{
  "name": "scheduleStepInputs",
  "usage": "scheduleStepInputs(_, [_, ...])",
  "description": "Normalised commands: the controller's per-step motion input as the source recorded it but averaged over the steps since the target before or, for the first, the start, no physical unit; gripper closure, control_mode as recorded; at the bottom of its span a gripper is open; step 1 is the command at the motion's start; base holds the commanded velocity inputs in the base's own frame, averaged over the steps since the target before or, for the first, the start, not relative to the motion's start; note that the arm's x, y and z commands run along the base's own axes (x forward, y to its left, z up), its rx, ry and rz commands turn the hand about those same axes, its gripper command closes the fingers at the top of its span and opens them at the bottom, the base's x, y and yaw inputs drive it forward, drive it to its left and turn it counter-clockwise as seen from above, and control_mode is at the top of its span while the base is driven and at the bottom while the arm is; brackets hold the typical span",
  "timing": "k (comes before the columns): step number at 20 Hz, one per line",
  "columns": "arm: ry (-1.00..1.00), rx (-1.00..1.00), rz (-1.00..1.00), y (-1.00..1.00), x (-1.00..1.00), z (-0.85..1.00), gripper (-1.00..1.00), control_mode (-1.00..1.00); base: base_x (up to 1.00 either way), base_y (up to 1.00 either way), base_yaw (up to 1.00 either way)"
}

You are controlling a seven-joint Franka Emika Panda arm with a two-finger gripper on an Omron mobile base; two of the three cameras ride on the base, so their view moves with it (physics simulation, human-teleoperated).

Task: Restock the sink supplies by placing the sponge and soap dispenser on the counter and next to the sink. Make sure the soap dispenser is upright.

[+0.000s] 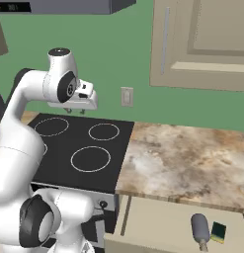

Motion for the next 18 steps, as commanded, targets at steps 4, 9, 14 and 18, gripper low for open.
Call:
scheduleStepInputs(4, [0.0, 0.0, 0.0, 0.0, -0.01, 0.0, -1.0, 1.0, 0.0, 0.02, 0.0])
scheduleStepInputs(9, [0.0, 0.0, 0.0, 0.0, 0.0, 0.0, -1.0, 1.0, 0.0, 0.42, -0.23])
scheduleStepInputs(14, [0.0, 0.0, 0.0, 0.0, 0.0, 0.0, -1.0, 1.0, -0.12, 0.58, -0.6])
scheduleStepInputs(18, [0.0, 0.0, 0.0, 0.0, 0.0, 0.0, -1.0, 1.0, -0.01, 0.4, -0.64])
